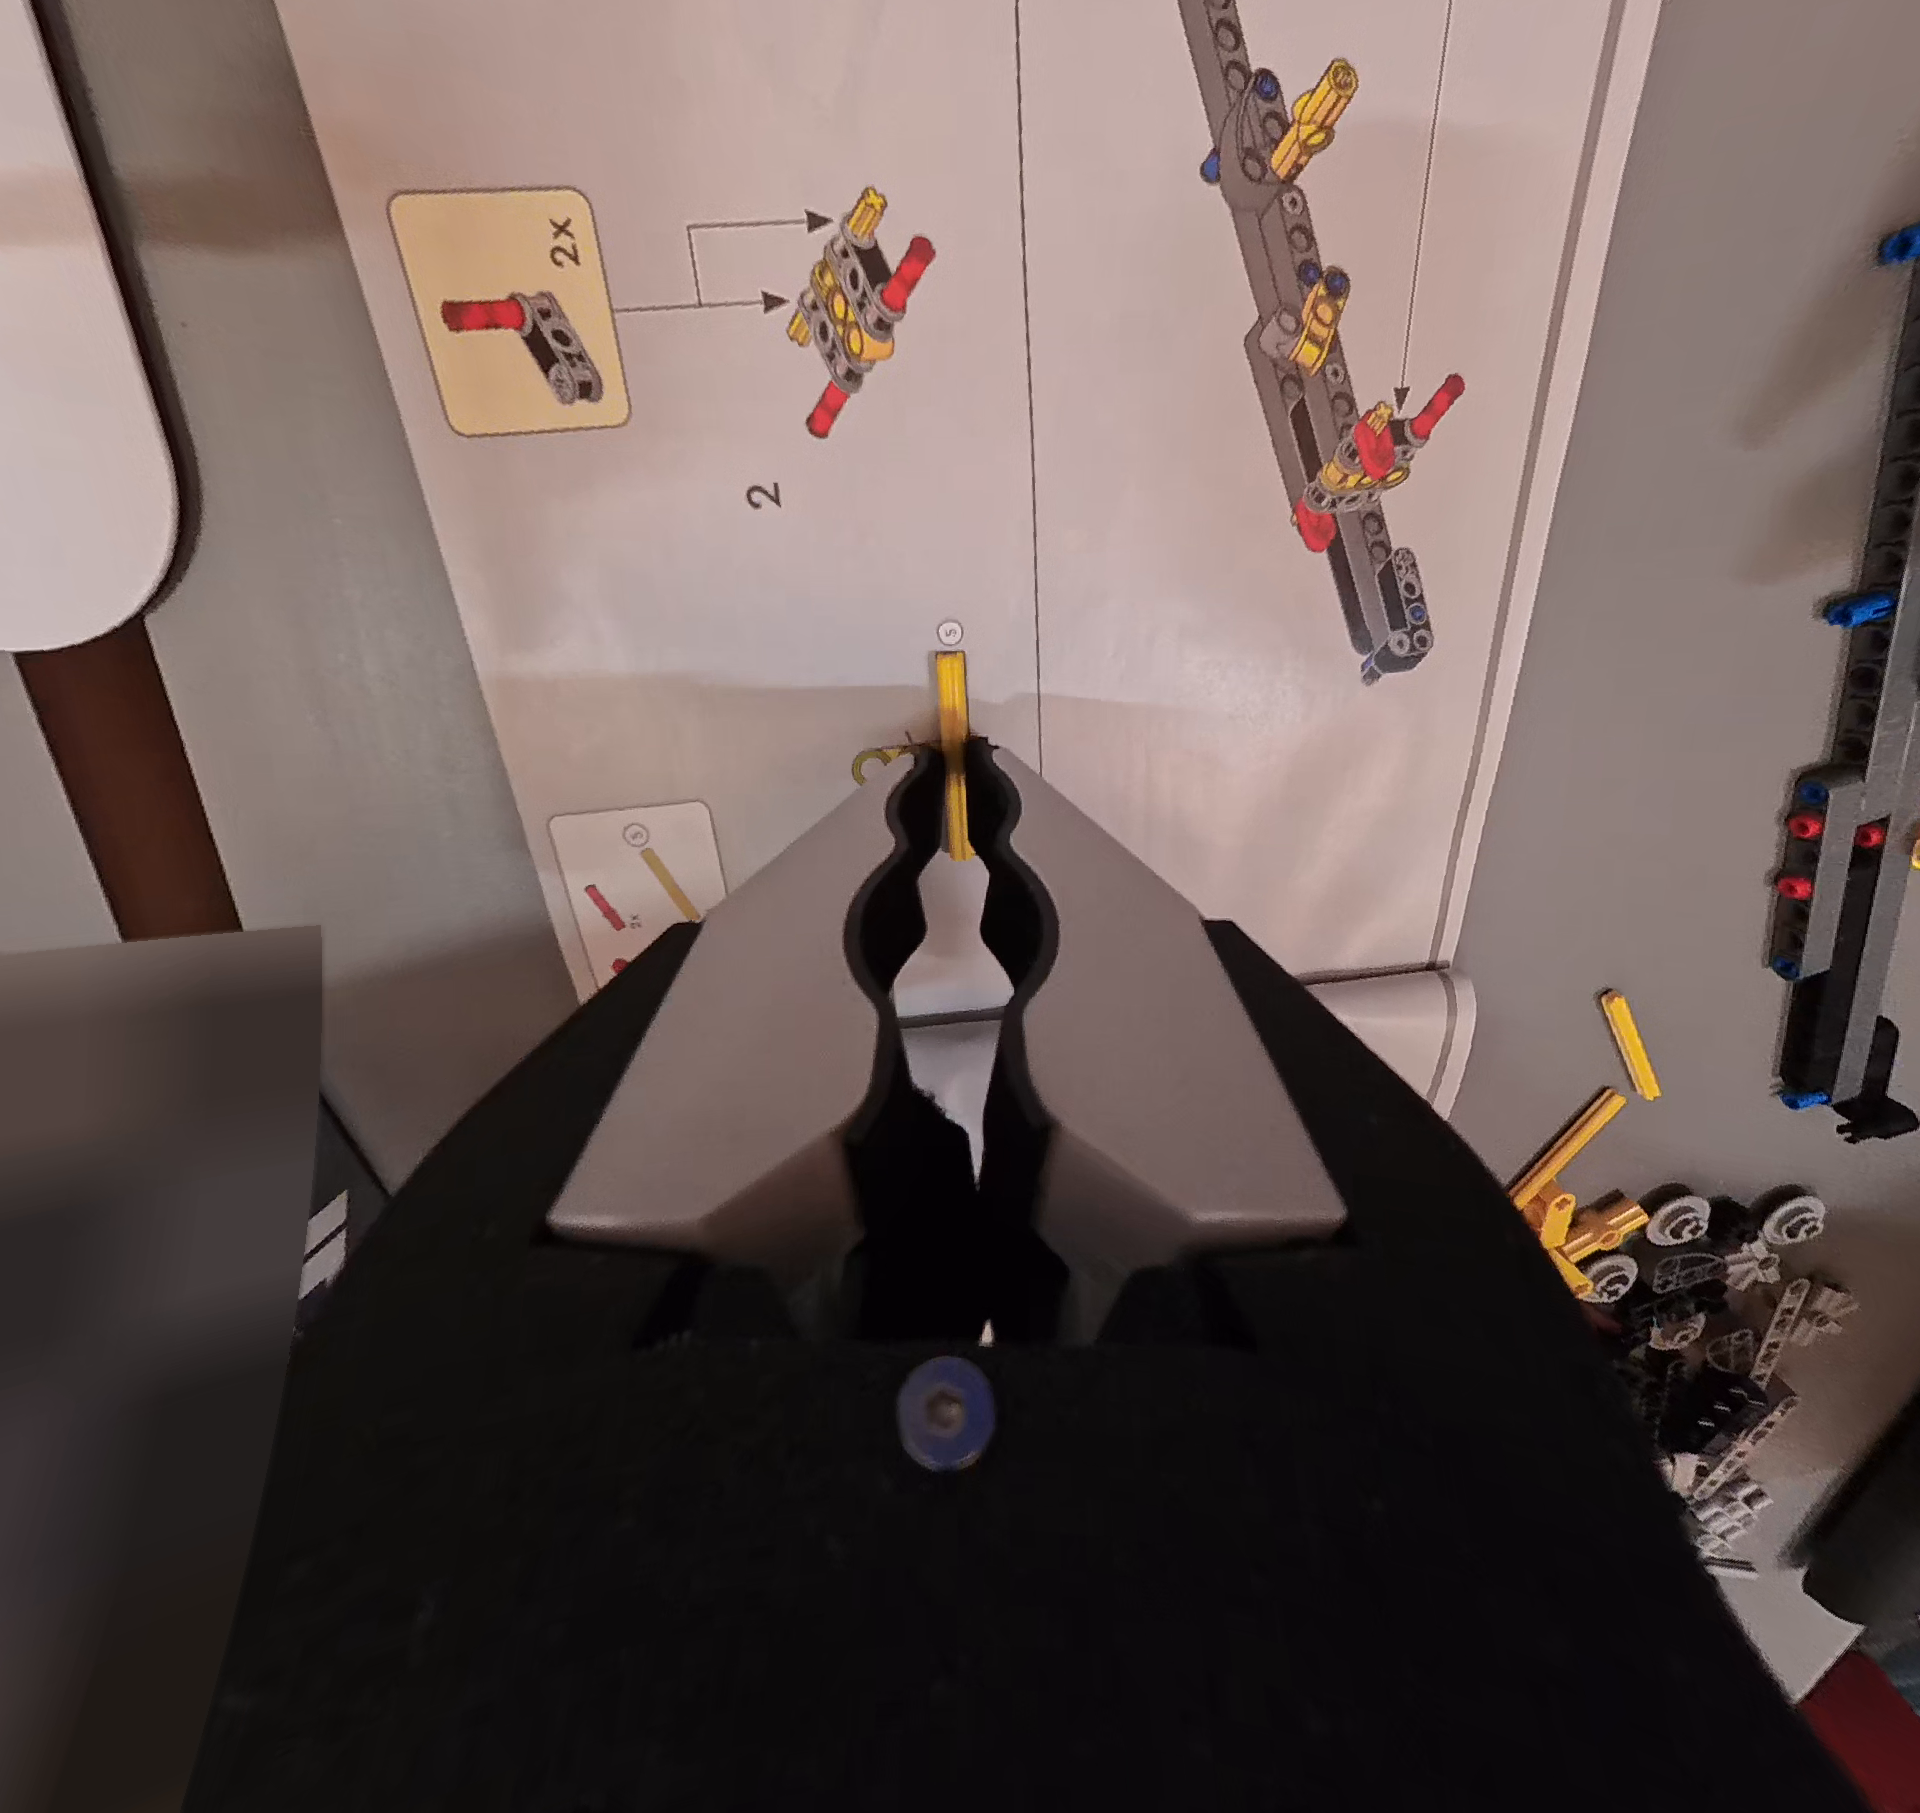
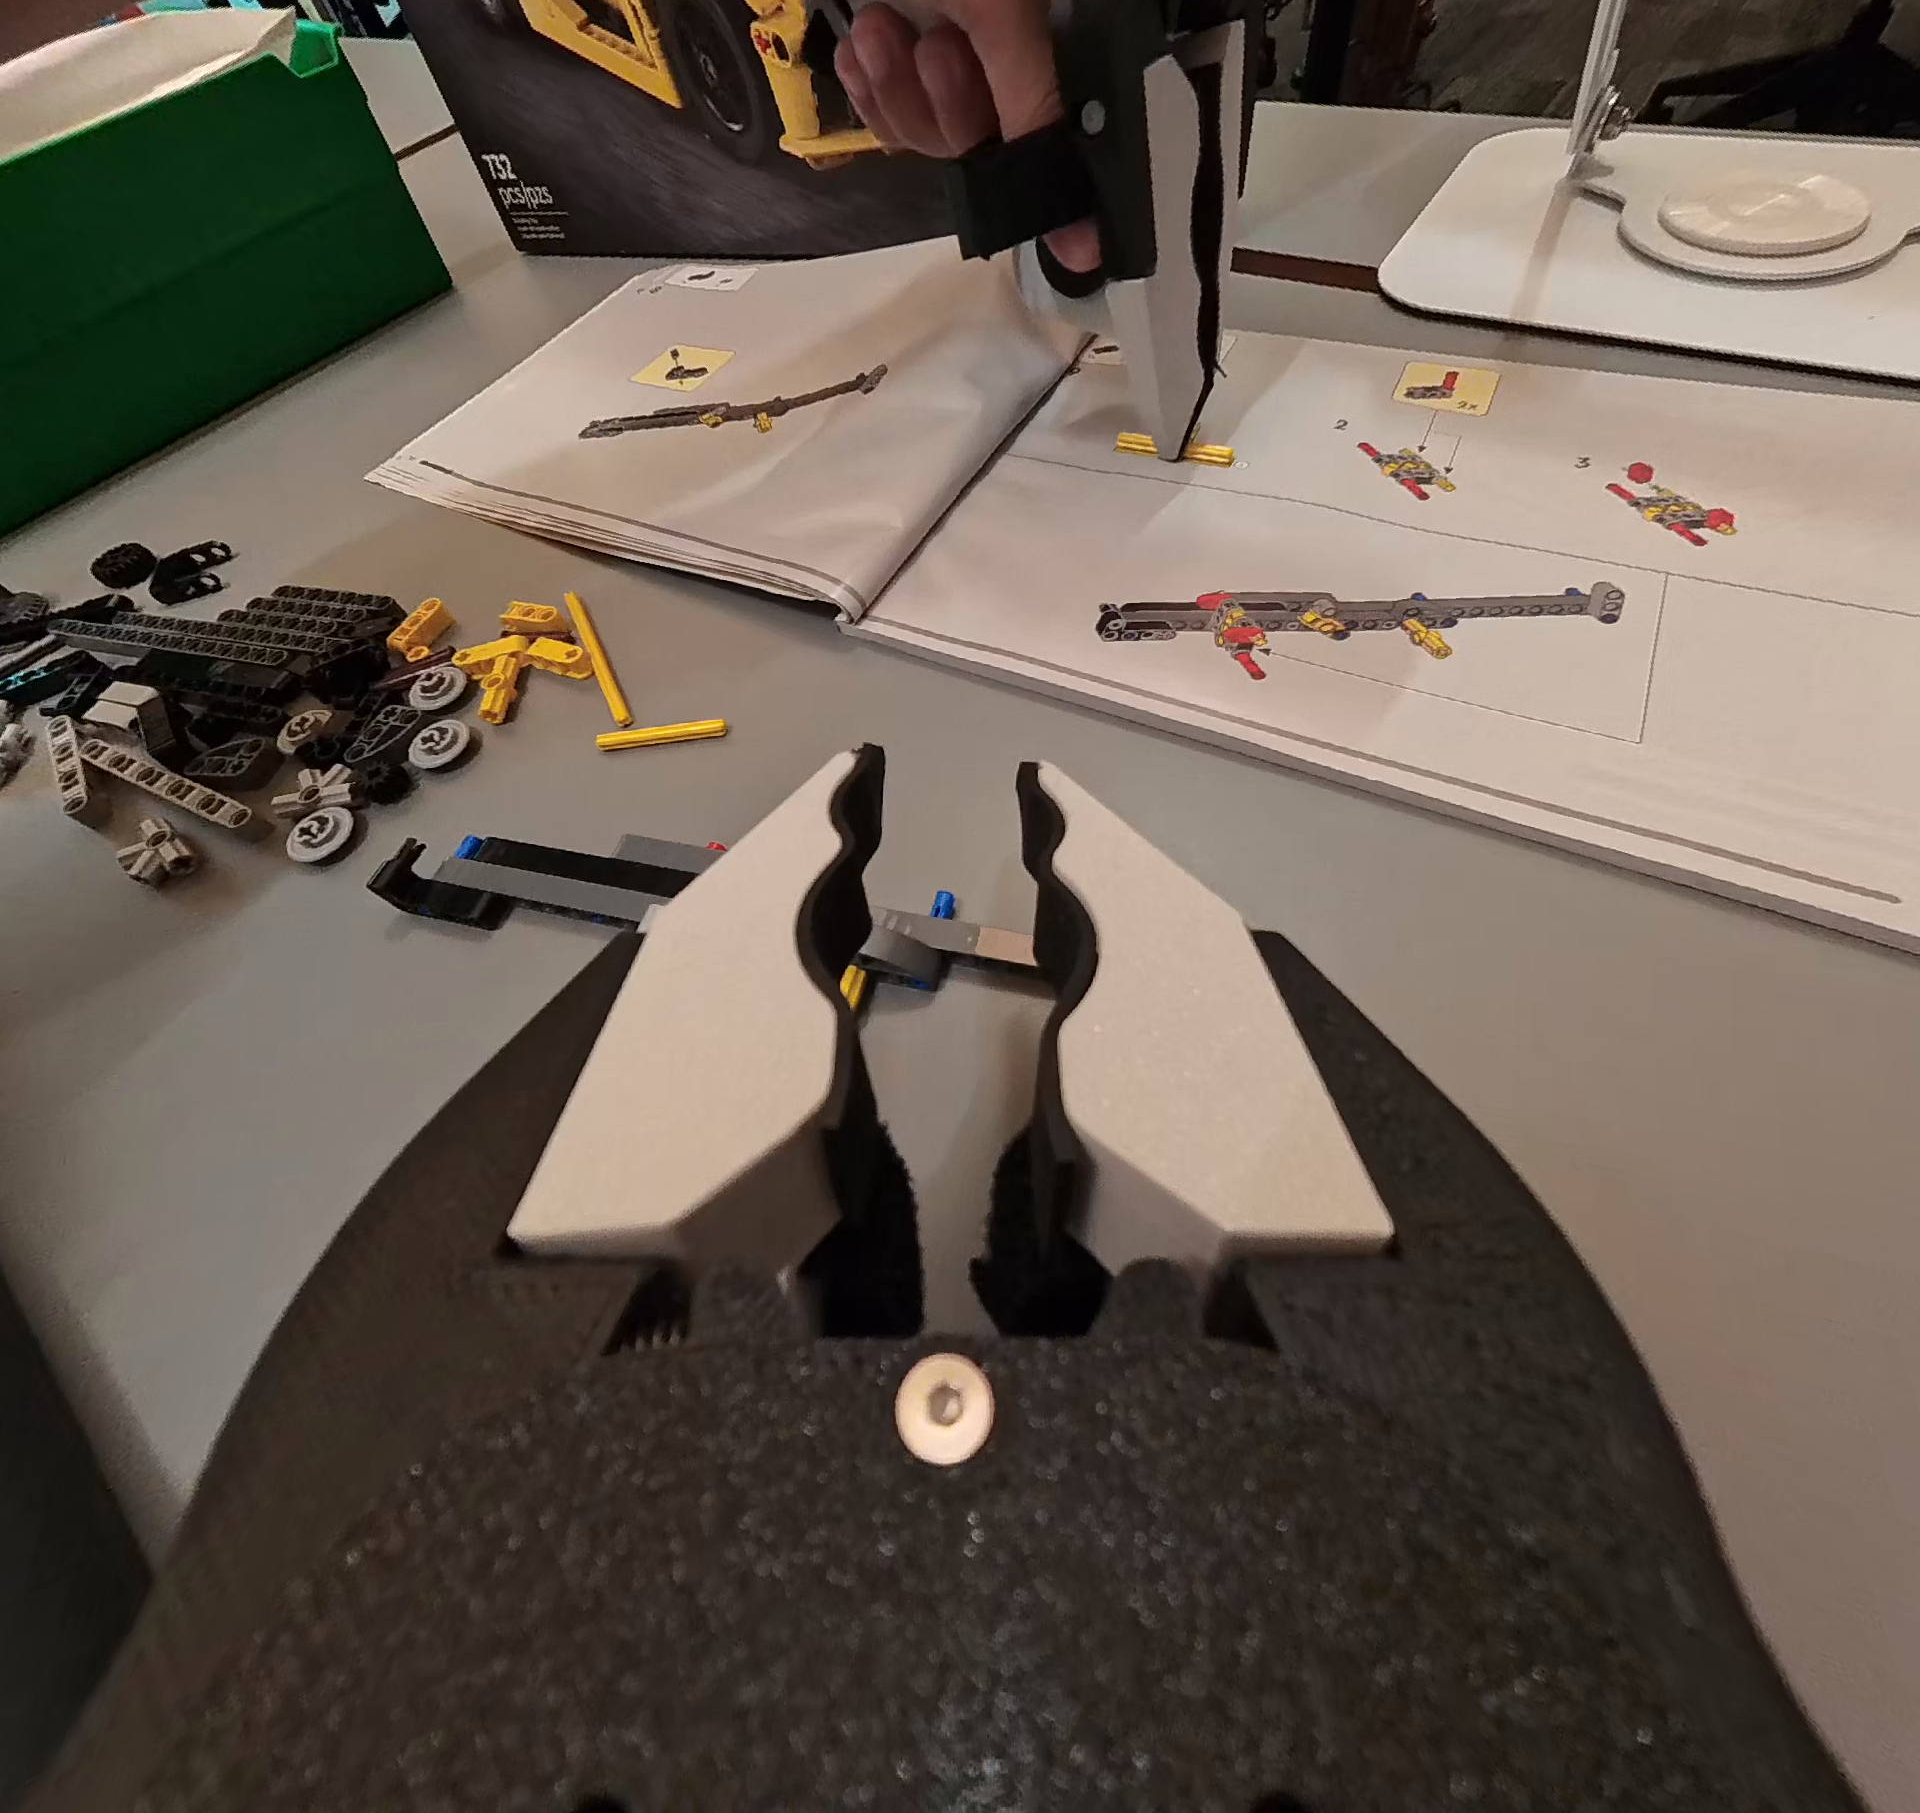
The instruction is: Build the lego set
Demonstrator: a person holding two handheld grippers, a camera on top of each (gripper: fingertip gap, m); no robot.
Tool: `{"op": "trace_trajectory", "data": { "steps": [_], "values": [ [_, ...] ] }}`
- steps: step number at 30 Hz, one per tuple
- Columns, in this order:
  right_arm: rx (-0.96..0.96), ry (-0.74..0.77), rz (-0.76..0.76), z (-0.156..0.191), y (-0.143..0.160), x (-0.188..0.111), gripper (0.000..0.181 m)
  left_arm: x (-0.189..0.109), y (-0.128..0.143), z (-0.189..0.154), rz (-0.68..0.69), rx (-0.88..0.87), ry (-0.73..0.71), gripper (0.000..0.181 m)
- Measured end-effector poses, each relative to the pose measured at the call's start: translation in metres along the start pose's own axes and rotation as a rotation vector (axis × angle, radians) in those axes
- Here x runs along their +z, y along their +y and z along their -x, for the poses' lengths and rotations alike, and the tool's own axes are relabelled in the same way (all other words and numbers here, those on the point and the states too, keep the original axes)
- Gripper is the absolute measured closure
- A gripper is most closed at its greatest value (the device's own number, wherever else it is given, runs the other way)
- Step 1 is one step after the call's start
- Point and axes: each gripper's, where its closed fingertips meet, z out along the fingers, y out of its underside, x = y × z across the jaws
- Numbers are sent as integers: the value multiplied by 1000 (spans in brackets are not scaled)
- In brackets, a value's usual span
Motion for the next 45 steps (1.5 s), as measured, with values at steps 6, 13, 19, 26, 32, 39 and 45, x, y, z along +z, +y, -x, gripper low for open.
{"op": "trace_trajectory", "data": {
  "steps": [6, 13, 19, 26, 32, 39, 45],
  "values": [
    [-1, -2, 2, 0, 0, 0, 156, 0, -1, -1, 8, -16, 3, 179],
    [-4, -4, 6, 1, 1, 1, 156, 0, 0, -1, 19, -1, -2, 179],
    [-7, -7, 9, 2, 2, 1, 156, 1, 1, -1, 35, 25, -9, 179],
    [-13, -6, 16, 2, 3, 2, 156, 1, 1, 0, 56, 74, -36, 179],
    [1, 13, -7, -4, 0, -2, 156, -46, -1, -38, -208, 105, -89, 179],
    [18, -2, -14, -3, -2, -1, 155, -65, 41, -219, -480, 98, -89, 180],
    [12, -1, -11, -2, -2, 0, 156, -22, 41, -294, -503, 79, -81, 179]
  ]
}}
